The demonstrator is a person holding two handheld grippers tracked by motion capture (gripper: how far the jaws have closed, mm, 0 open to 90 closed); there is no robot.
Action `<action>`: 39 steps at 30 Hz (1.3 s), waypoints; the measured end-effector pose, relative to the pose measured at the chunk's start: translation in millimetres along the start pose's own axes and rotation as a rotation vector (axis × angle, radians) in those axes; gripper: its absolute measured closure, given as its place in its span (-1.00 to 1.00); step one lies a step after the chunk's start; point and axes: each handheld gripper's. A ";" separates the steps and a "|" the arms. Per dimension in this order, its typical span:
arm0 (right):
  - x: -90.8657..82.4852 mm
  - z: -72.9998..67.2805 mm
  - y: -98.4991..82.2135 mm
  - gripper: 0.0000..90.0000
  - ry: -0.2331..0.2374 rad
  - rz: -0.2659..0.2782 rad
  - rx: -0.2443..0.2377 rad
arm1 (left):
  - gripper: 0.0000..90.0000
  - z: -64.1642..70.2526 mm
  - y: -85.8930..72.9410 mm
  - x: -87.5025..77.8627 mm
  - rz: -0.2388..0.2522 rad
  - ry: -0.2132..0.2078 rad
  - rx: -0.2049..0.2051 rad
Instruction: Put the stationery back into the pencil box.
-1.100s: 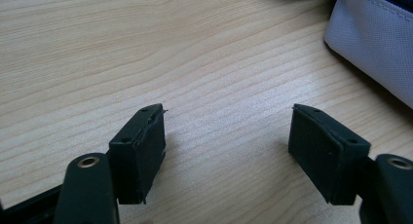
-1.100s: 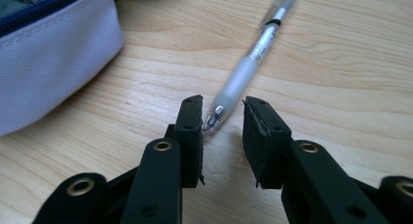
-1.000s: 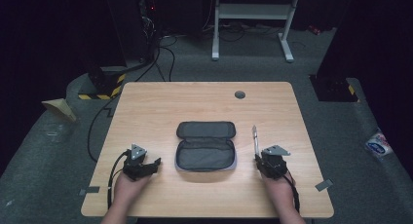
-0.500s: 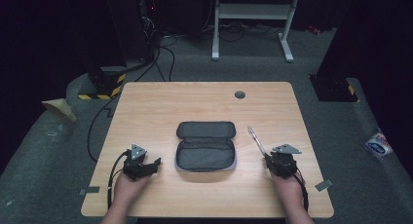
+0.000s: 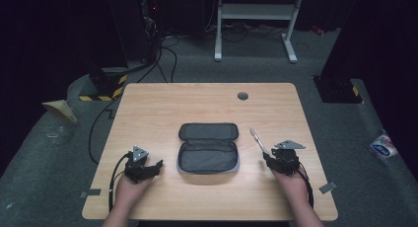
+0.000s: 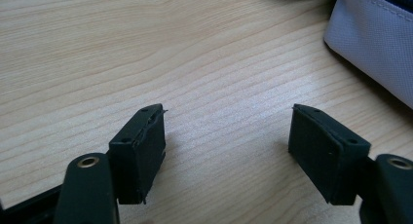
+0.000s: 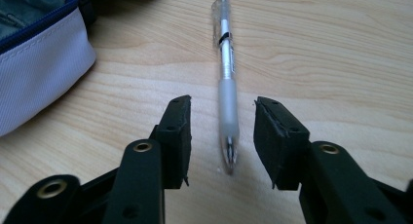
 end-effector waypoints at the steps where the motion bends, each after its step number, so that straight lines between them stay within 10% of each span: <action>1: 2.8 0.5 3.0 0.21 0.000 -0.008 -0.008 | -0.34 0.0 0.0 -0.2 -0.001 0.001 0.002; 22: 41.8 -2.1 38.5 0.25 -0.072 -0.031 -0.013 | -0.35 0.9 -1.4 -1.7 0.001 -0.004 0.003; 39: 54.0 5.5 40.9 0.34 -0.016 -0.083 0.015 | -0.35 0.9 -1.3 -1.7 -0.001 -0.004 0.007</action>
Point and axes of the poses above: each handheld gripper's, and its own axes: x roughly forward along the jaws, y roughly out of its top, z roughly to its right, and after that the axes turned 4 degrees about y, right-handed
